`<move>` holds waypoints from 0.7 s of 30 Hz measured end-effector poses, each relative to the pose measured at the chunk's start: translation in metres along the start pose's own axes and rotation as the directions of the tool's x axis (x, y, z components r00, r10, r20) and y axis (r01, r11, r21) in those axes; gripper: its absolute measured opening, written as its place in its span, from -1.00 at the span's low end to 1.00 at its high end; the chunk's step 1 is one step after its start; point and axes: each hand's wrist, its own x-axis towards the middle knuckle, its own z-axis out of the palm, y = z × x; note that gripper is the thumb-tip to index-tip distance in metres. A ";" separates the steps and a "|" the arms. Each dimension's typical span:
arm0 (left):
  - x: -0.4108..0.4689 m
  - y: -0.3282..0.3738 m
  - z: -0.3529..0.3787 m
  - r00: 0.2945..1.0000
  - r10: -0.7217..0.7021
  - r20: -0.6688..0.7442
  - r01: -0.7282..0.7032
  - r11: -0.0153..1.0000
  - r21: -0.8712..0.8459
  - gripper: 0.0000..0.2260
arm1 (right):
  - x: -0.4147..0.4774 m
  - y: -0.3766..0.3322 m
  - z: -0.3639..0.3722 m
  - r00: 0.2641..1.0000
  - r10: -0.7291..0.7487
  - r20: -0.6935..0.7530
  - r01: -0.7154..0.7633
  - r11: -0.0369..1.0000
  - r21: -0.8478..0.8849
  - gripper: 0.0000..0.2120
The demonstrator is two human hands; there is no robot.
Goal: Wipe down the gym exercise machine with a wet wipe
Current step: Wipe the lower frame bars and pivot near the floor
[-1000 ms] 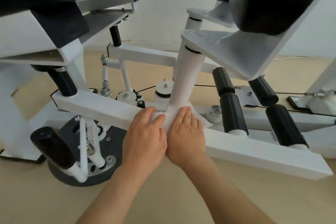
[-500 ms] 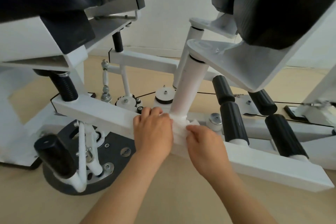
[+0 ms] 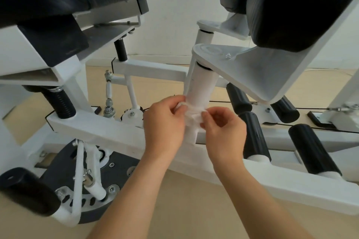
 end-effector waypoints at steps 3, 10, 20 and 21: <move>0.005 0.025 -0.002 0.984 0.176 -0.033 -0.179 0.965 -0.193 -0.73 | 0.009 -0.022 -0.001 0.979 -0.090 -0.184 0.122 0.978 0.171 -0.85; 0.003 -0.006 0.024 0.957 0.092 0.274 -0.142 0.975 0.168 -0.52 | -0.002 0.002 0.017 0.971 -0.133 0.201 0.130 0.991 0.029 -0.65; 0.005 -0.024 0.017 0.846 -0.169 0.506 -0.142 0.844 0.518 -0.69 | -0.002 0.023 0.005 0.802 0.200 0.562 0.152 0.843 -0.516 -0.63; 0.005 -0.018 0.017 0.862 -0.136 0.488 -0.096 0.902 0.421 -0.67 | -0.005 0.022 0.001 0.820 0.127 0.558 0.112 0.921 -0.374 -0.61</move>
